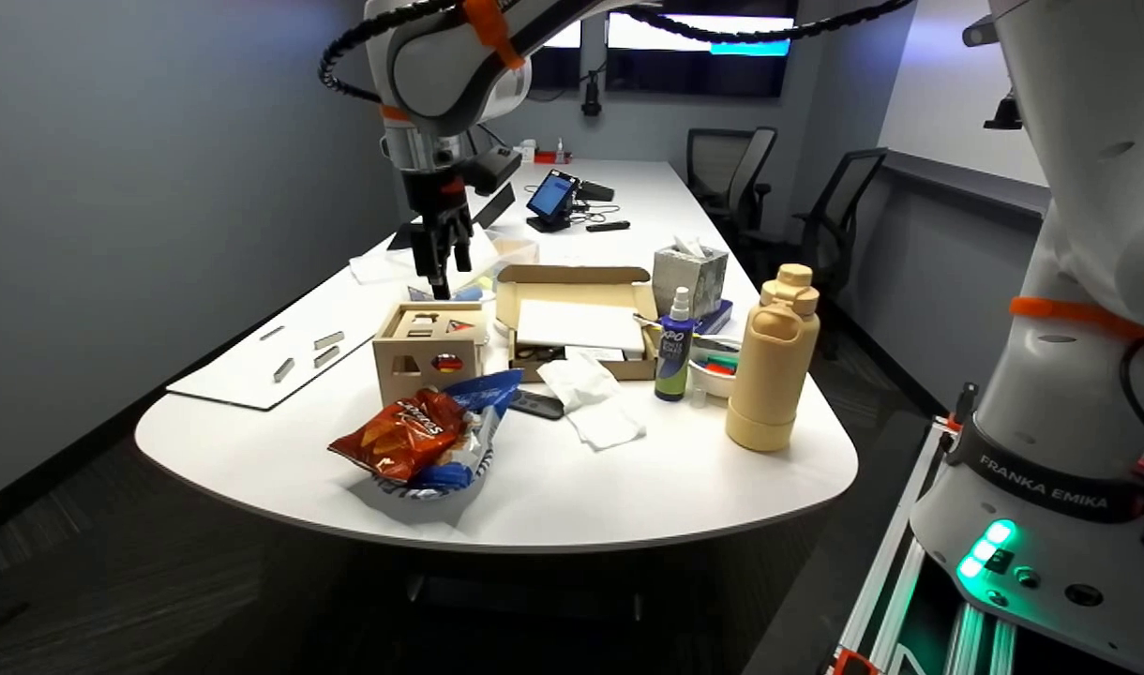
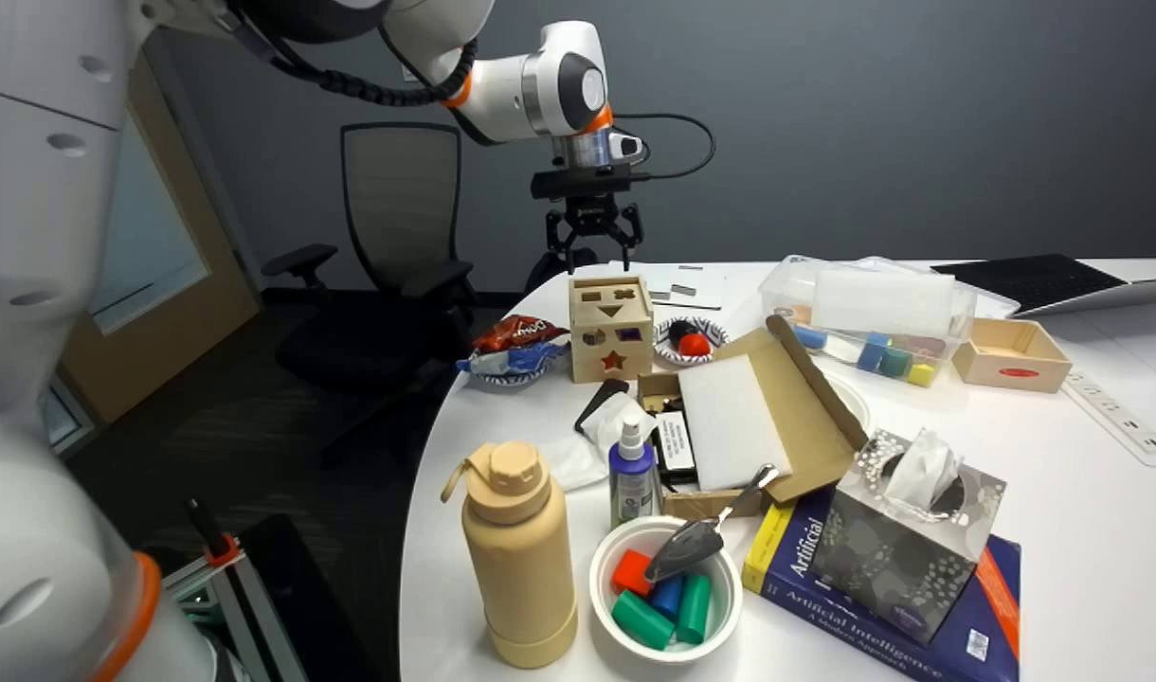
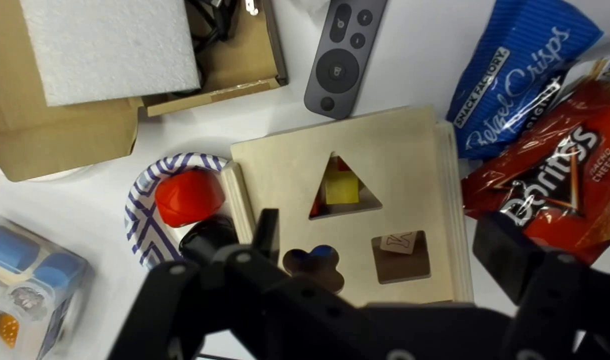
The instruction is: Open the box
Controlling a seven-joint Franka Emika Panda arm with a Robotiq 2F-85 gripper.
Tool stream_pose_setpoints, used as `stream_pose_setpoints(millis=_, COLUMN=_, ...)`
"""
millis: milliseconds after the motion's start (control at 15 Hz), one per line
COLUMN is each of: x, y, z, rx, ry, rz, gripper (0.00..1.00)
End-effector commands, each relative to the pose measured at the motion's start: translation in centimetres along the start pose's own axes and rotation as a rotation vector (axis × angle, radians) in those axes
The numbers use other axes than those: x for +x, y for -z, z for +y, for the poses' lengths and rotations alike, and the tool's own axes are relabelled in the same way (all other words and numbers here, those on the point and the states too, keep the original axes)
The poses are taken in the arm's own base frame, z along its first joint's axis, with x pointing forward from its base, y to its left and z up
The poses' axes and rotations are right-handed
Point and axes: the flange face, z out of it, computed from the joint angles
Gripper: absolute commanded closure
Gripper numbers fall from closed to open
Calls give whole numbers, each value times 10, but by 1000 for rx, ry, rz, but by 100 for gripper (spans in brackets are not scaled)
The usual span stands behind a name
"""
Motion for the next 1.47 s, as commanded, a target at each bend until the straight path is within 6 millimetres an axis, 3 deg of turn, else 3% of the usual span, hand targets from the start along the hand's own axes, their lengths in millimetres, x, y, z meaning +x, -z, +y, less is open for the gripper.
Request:
stream_pose_setpoints(millis=0, x=19, y=-15, z=11, rx=42, ry=-16, rz=29, gripper=0)
stream_pose_setpoints(millis=467, x=32, y=-39, z=10, rx=91, ry=-55, rz=27, gripper=0)
stream_pose_setpoints(millis=1400, x=44, y=-56, z=16, rx=74, ry=-213, rz=7, gripper=0)
